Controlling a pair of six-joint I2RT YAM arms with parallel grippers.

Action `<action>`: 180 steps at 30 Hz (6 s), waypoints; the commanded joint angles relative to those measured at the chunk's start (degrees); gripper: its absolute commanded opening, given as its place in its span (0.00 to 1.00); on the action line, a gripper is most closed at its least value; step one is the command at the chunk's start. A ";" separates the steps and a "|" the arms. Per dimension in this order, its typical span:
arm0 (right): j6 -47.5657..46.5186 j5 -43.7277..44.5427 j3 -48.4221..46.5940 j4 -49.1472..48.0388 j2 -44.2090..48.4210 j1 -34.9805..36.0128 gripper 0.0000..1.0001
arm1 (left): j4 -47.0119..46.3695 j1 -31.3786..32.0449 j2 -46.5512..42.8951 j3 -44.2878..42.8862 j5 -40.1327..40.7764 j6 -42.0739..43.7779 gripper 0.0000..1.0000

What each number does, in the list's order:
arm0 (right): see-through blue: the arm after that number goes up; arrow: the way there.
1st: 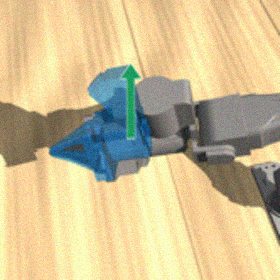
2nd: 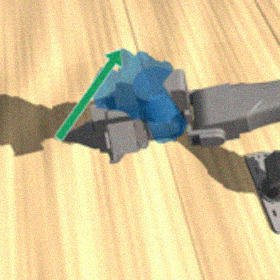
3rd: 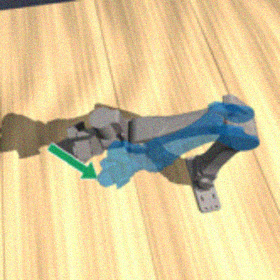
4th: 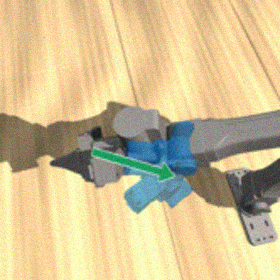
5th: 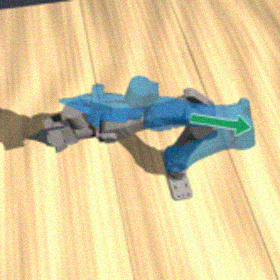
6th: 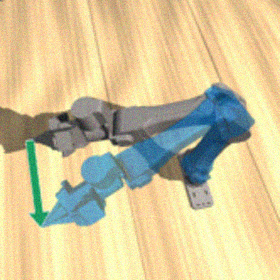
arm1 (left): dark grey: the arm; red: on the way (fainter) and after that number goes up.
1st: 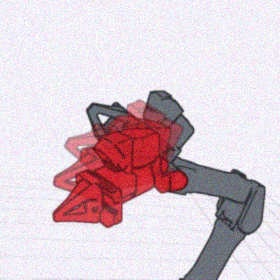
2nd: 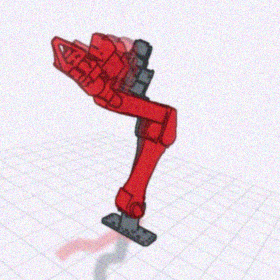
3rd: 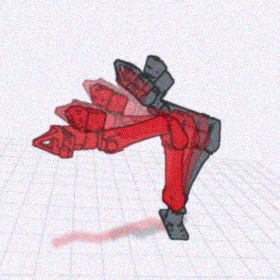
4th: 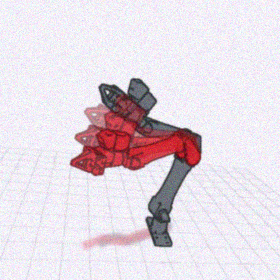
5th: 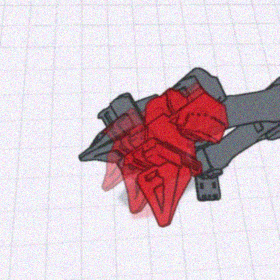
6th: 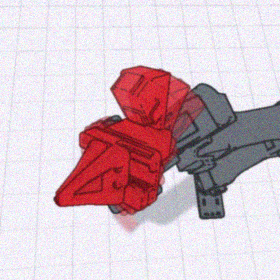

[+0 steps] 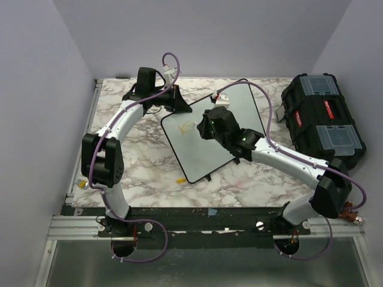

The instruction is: Write a sentence on the whiteboard

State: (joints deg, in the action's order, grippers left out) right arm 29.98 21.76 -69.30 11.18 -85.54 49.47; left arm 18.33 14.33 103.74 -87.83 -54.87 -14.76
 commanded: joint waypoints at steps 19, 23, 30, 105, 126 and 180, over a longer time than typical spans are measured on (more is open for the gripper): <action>-1.40 0.92 -1.53 3.04 -2.20 -2.24 0.01 | -1.12 0.88 0.28 -0.45 0.86 5.01 0.00; -1.52 0.62 -3.15 3.06 -2.96 -2.28 0.01 | -1.18 0.87 0.27 -0.36 0.73 5.01 0.00; -1.33 -0.91 -3.92 2.97 -3.73 -2.27 0.01 | -1.17 0.88 0.23 -0.37 0.73 5.00 0.00; -11.77 5.96 0.97 -1.76 7.23 -5.22 0.01 | -2.91 1.93 -5.45 4.12 2.36 8.01 0.00; 1.08 -9.84 4.93 13.99 24.69 -5.18 0.01 | -10.16 6.00 -10.59 10.41 3.80 4.44 0.00; -7.67 -5.90 -0.31 0.25 7.26 -5.18 0.01 | -8.43 6.17 -8.92 11.59 6.72 8.23 0.00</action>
State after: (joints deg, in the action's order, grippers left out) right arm 21.67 13.65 -68.01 12.84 -76.97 44.16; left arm 10.24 18.65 93.65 -78.94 -48.56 -13.93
